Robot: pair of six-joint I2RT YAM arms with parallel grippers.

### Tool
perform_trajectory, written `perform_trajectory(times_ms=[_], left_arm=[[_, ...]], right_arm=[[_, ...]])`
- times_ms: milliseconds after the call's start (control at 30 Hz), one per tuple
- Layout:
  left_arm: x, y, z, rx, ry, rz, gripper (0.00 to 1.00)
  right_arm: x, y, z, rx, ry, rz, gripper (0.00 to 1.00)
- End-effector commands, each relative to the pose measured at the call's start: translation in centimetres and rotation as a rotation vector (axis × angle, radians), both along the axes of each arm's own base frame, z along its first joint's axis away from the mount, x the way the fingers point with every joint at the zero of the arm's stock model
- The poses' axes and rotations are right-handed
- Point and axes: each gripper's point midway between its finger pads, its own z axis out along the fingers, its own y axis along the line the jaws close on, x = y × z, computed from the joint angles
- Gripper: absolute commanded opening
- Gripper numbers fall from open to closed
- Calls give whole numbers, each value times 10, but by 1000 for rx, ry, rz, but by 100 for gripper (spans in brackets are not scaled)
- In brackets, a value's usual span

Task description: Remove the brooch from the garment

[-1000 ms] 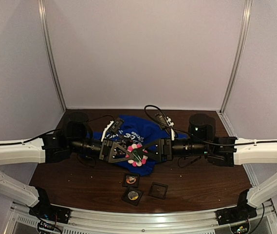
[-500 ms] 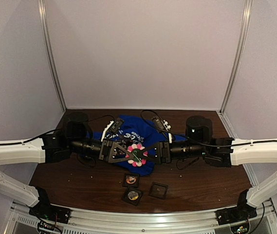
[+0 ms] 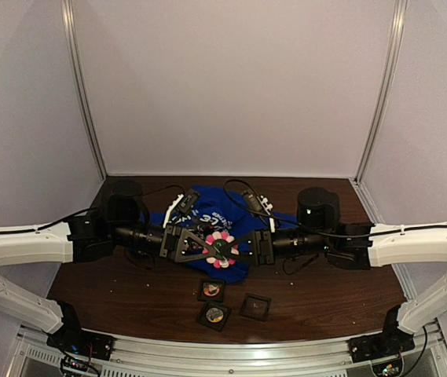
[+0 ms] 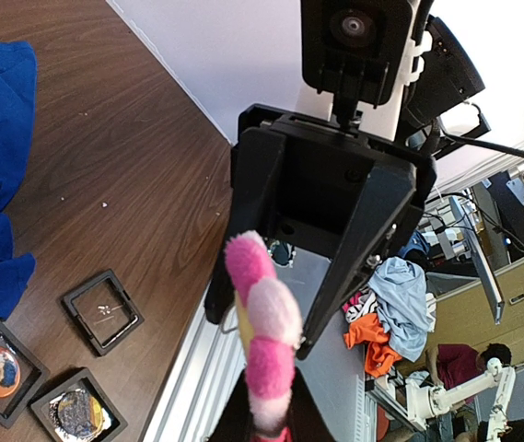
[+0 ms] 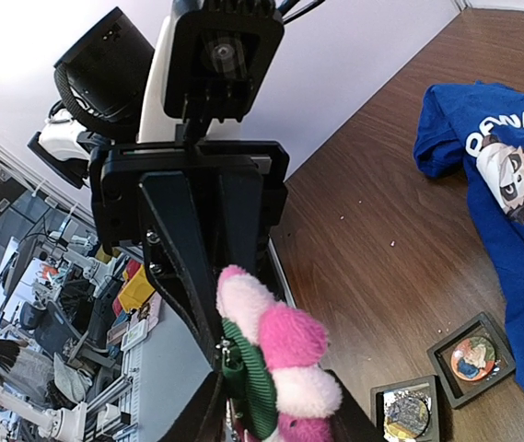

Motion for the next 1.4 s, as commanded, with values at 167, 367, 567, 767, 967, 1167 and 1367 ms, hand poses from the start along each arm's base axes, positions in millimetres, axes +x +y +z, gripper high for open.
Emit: perform_trajectory(times_ms=[167, 367, 567, 767, 967, 1167, 1367], left_arm=[[-3, -4, 22, -62, -55, -31, 0], [-3, -4, 23, -65, -55, -33, 0], [-3, -4, 23, -65, -56, -33, 0], [3, -2, 22, -54, -68, 9, 12], [17, 13, 29, -71, -132, 146, 53], [28, 30, 41, -109, -193, 268, 73], [30, 30, 52, -169, -182, 309, 90]], right_arm=[[0, 4, 2, 22, 2, 20, 24], [-2, 5, 0, 27, 12, 29, 15], [-3, 7, 0, 35, 24, 42, 2], [0, 6, 2, 58, 31, 14, 0], [12, -2, 8, 102, 33, -86, 0], [23, -10, 25, 186, 8, -203, 0], [24, -10, 50, 306, -9, -242, 0]])
